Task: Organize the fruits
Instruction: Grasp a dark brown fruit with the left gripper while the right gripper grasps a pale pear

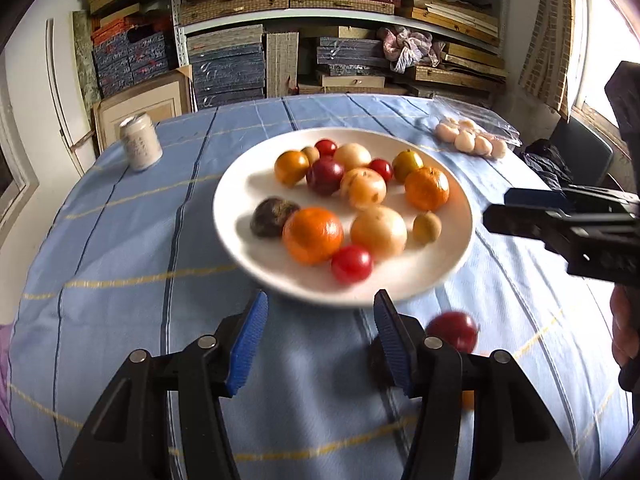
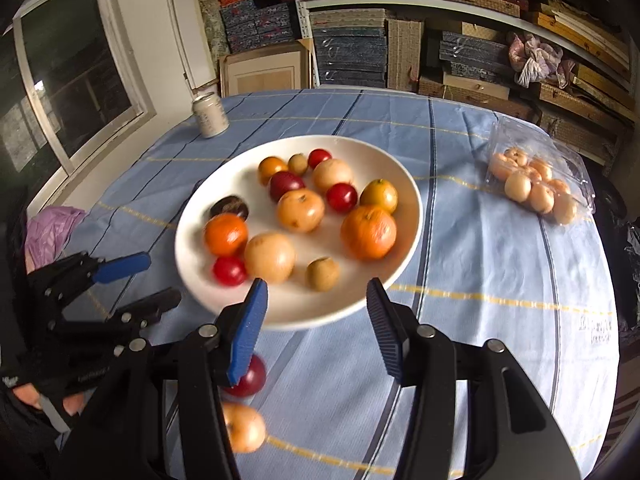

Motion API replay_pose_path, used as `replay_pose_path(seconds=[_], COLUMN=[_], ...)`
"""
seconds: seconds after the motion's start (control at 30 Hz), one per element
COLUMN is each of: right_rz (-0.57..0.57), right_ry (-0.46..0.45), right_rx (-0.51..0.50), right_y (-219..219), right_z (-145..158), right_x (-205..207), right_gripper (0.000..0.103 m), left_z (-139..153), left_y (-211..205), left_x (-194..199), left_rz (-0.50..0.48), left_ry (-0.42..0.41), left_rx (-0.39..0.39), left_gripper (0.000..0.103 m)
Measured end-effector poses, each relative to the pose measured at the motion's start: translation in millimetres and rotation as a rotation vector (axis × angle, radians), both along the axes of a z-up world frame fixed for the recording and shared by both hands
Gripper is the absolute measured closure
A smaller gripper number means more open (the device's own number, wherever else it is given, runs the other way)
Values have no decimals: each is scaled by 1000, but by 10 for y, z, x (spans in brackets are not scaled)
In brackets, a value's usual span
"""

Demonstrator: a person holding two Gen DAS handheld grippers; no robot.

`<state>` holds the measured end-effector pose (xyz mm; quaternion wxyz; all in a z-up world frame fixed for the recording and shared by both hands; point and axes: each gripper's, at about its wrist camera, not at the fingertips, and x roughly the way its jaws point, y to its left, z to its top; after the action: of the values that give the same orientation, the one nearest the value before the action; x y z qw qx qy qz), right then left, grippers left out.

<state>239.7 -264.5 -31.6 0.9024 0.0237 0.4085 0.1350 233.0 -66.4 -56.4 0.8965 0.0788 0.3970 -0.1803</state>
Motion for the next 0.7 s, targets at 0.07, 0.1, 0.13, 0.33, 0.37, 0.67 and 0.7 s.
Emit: replay_pose_path(seconds=[0.07, 0.1, 0.13, 0.33, 0.37, 0.67, 0.7], right_rz=[13, 18, 24, 33, 33, 49, 52], right_ry=[2, 3, 4, -10, -7, 15, 19], right_rx=[-5, -10, -22, -28, -22, -27, -28], right_y=[50, 75, 114, 247, 253, 293, 292], right_z=[-21, -31, -46, -167, -198, -511, -545], right_x=[-163, -216, -296, -614, -640, -877, -888], right_gripper=[52, 52, 52, 44, 42, 38, 38], left_z=[-27, -41, -60, -128, -145, -222, -232], left_y=[5, 1, -3, -18, -27, -46, -49], left_x=[-69, -101, -145, -320, -347, -520, -518], left_rz=[-5, -8, -11, -21, -23, -13, -12], left_ry=[4, 5, 7, 11, 10, -38, -39], left_rx=[11, 16, 21, 7, 6, 29, 32], left_gripper=[47, 47, 47, 43, 41, 18, 18])
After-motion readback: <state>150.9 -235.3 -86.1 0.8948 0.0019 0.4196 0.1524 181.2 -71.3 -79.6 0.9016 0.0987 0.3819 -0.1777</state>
